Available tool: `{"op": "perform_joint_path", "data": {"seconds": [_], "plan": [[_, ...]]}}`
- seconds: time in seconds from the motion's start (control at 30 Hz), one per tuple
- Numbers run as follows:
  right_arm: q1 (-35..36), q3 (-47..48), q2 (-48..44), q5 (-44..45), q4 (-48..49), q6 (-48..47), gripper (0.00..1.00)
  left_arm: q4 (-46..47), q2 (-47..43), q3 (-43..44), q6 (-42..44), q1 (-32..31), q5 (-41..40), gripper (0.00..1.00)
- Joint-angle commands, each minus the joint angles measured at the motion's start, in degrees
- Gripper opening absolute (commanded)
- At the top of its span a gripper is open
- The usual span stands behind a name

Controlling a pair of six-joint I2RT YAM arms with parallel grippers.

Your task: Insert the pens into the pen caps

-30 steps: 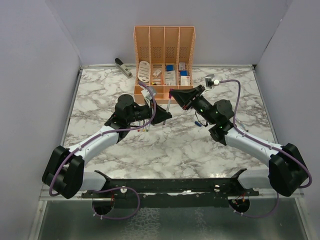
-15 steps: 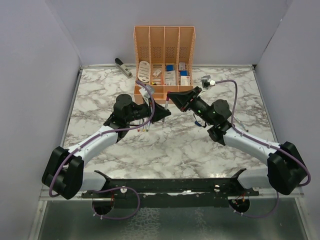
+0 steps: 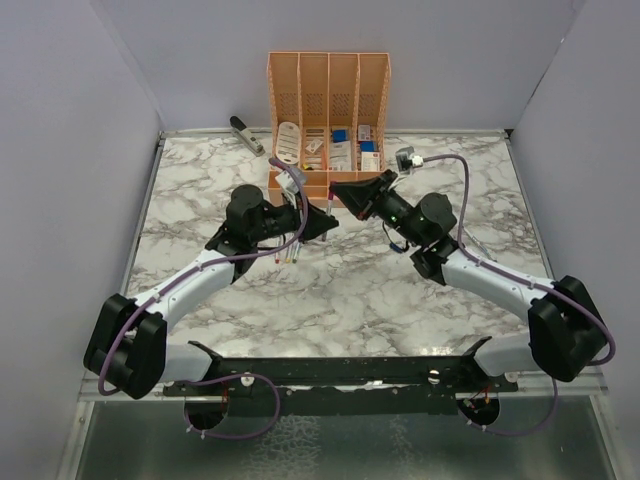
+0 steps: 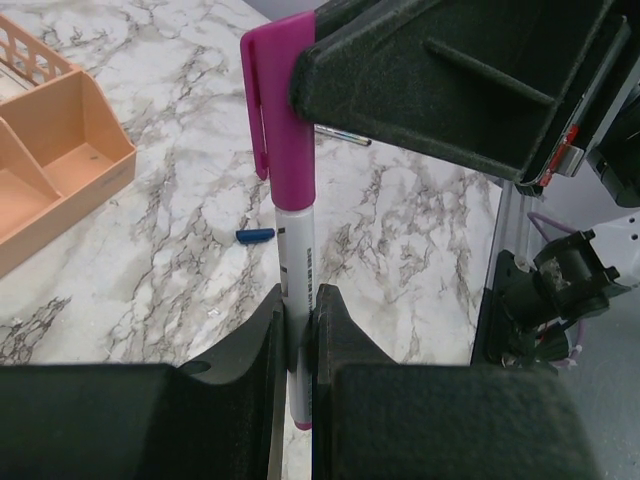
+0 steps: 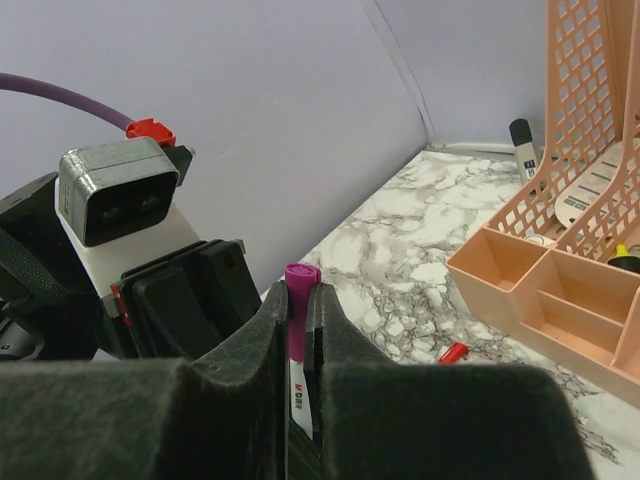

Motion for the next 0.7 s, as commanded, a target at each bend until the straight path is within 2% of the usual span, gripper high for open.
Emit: {"op": "perform_joint_path", "data": {"seconds": [0.0, 0.37, 0.67], "plan": [[3.5, 2.1, 3.5, -3.7, -13.4, -3.6, 0.01, 6.8, -1.4, 6.3, 1.9, 0.7, -3.8, 0.00], [7.6, 5.0, 6.9, 0.7, -22.4, -6.9, 0.01, 7.8, -1.4, 9.2, 2.8, 2.7, -9.0, 0.00], [8.3, 6.6, 8.7, 4.6, -24.4, -6.5, 0.01, 7.8, -1.5, 7.7, 2.5, 3.8, -8.3, 0.00]]}}
